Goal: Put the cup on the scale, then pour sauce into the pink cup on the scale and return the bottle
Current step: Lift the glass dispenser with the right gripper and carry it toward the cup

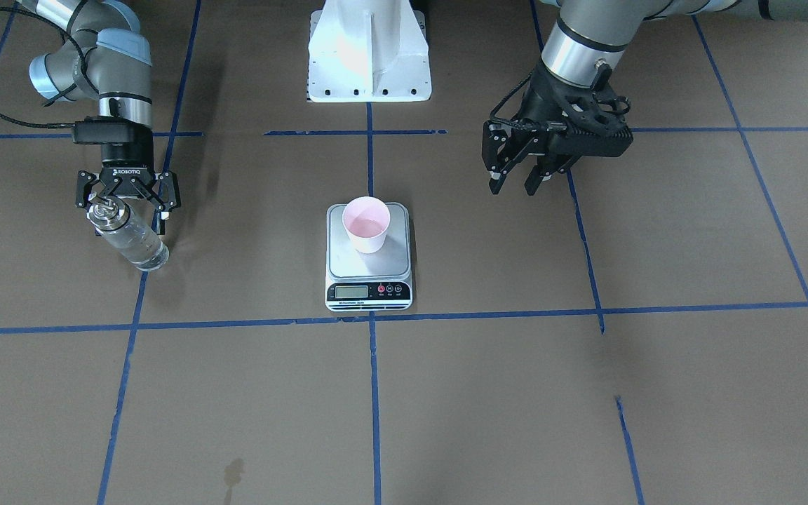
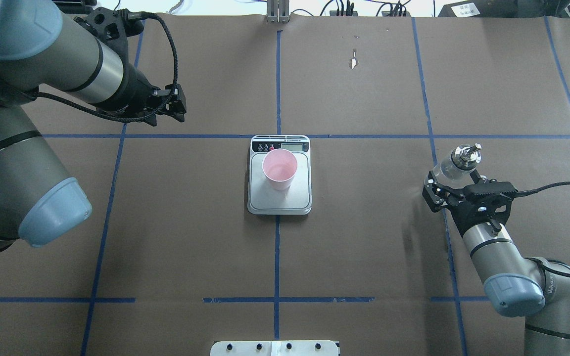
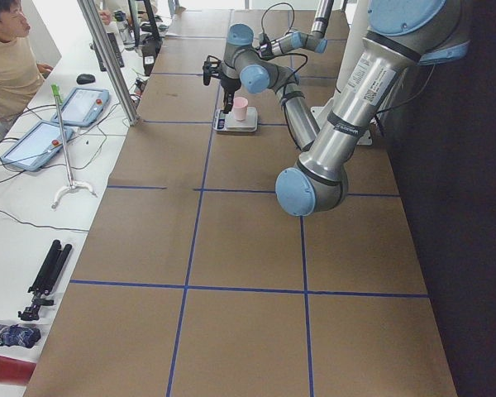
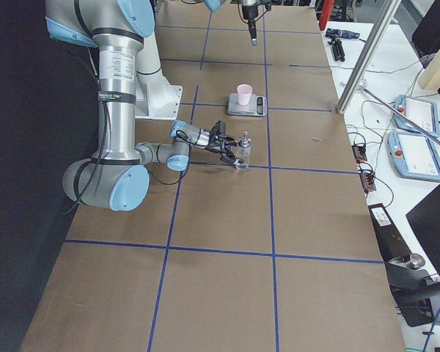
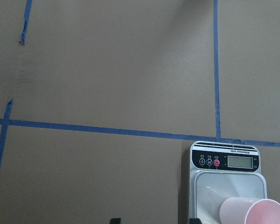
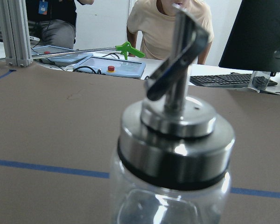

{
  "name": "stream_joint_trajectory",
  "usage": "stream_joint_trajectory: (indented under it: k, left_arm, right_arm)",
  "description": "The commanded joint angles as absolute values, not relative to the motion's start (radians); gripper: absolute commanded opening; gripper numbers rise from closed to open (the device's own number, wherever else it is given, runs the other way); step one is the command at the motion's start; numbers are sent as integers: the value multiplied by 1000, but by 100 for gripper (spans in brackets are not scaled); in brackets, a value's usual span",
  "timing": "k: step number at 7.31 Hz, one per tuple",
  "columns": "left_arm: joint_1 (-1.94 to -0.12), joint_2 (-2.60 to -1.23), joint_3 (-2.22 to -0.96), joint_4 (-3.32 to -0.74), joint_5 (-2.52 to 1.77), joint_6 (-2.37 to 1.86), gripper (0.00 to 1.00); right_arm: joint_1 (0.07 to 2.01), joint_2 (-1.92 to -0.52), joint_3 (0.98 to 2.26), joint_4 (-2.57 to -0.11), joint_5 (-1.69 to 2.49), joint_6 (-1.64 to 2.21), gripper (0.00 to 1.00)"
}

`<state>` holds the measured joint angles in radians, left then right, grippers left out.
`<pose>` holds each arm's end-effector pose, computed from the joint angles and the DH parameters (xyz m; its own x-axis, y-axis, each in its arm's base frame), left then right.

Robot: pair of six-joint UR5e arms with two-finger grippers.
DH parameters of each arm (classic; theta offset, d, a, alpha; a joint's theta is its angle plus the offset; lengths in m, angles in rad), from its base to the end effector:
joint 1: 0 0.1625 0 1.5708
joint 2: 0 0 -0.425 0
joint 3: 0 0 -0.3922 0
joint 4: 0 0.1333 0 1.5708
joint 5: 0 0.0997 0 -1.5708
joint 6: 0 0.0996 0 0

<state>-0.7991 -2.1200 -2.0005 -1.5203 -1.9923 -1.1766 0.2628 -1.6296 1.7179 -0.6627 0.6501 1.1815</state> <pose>0.3334 -0.4753 0.1741 0.5492 -0.0619 -0.8334 0.2325 0.9692 0.0812 -0.3991 -0.3275 0.5012 0.7900 -0.0254 0.6125 -0.5434 0.4337 0.7188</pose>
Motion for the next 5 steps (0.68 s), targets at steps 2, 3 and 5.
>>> stream_joint_trajectory:
  k: [2, 3, 5]
  left_arm:
    - [-801, -2122, -2002, -1499, -1991, -1177, 58]
    - [-801, -2121, -2002, -1499, -1991, -1177, 58]
    - [-802, -2121, -1999, -1499, -1991, -1177, 58]
  right_arm:
    - [281, -1583, 1661, -663, 653, 1183, 99]
    - [284, -1582, 1658, -661, 653, 1183, 99]
    - [285, -1580, 1640, -658, 657, 1199, 81]
